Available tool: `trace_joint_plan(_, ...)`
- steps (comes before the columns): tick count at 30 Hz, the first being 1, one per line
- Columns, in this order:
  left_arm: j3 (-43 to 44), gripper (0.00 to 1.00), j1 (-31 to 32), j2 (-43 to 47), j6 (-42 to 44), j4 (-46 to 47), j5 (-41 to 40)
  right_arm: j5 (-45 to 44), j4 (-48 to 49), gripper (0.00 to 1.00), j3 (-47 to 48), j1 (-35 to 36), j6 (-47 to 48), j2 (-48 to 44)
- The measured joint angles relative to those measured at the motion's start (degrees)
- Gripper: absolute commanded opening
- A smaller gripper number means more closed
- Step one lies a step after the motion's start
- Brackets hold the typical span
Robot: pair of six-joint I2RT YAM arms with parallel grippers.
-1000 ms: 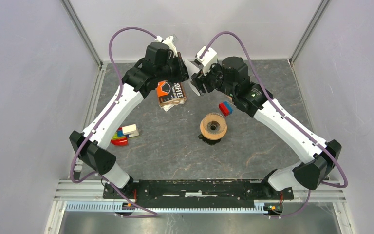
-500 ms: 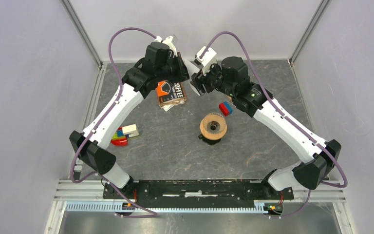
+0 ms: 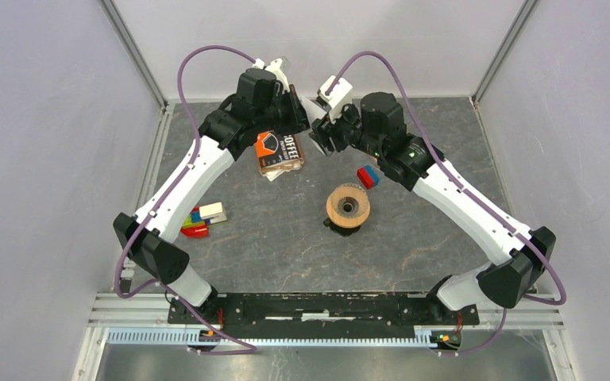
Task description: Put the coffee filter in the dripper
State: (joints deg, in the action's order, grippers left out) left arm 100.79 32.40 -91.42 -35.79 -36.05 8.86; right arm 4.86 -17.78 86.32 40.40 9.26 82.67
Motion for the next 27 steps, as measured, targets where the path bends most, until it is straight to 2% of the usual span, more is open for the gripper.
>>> trace_joint_plan(12, -0.1, 0.02, 0.2, 0.0, -0.3, 0.2, 0.8, -2.8, -0.1, 0.6, 0.0, 0.2, 0.1, 1.0)
trace_joint_plan(27, -0.9, 0.02, 0.2, 0.0, -2.5, 0.2, 0.5, -12.0, -0.1, 0.57, 0.0, 2.7, 3.9, 1.0)
